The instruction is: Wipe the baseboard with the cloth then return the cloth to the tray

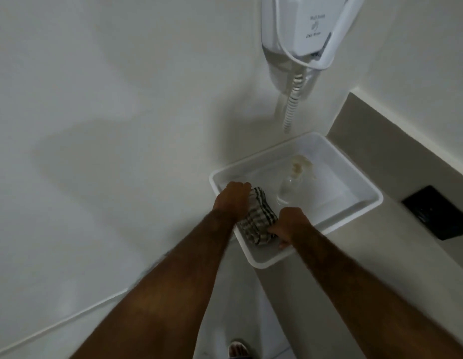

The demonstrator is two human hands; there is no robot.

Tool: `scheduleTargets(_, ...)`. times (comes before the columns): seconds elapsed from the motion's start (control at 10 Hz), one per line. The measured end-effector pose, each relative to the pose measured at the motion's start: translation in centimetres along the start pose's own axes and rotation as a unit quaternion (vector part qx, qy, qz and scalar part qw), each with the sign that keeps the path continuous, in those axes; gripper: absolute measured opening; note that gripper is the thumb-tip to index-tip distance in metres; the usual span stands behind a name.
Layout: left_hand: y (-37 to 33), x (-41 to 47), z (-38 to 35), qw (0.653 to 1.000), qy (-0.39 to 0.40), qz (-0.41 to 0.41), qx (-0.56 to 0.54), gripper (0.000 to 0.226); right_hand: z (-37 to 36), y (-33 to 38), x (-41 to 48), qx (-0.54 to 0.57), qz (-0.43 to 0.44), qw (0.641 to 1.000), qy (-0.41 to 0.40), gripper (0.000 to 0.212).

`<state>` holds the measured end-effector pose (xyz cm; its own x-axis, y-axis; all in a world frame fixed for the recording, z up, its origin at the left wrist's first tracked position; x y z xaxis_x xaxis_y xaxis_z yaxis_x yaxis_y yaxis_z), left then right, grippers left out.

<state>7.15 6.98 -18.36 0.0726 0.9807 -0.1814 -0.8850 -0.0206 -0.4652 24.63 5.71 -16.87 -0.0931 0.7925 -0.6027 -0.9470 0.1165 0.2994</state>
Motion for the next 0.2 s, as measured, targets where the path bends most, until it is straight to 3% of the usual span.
scheduleTargets(0.1,1.1,-1.6,3.1,0.996,-0.057,-0.063,0.033,0.056,4.6,1.6,-5.3,-0.064,0.058,0.993,-0.086,0.040)
scheduleTargets(0.2,2.6,-4.5,9.6,0.982,-0.113,-0.103,0.114,0.072,11.6,2.2,-14.6,0.067,0.145,0.977,-0.145,0.023)
Point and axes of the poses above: each hand's wrist, its own x-axis towards the middle knuckle, its own z-axis out of the back of the hand, y = z × x, the point moved 1 cm from there along x, towards the middle knuckle, and after that the axes turned 7 degrees about -x, right-handed, at the moved point
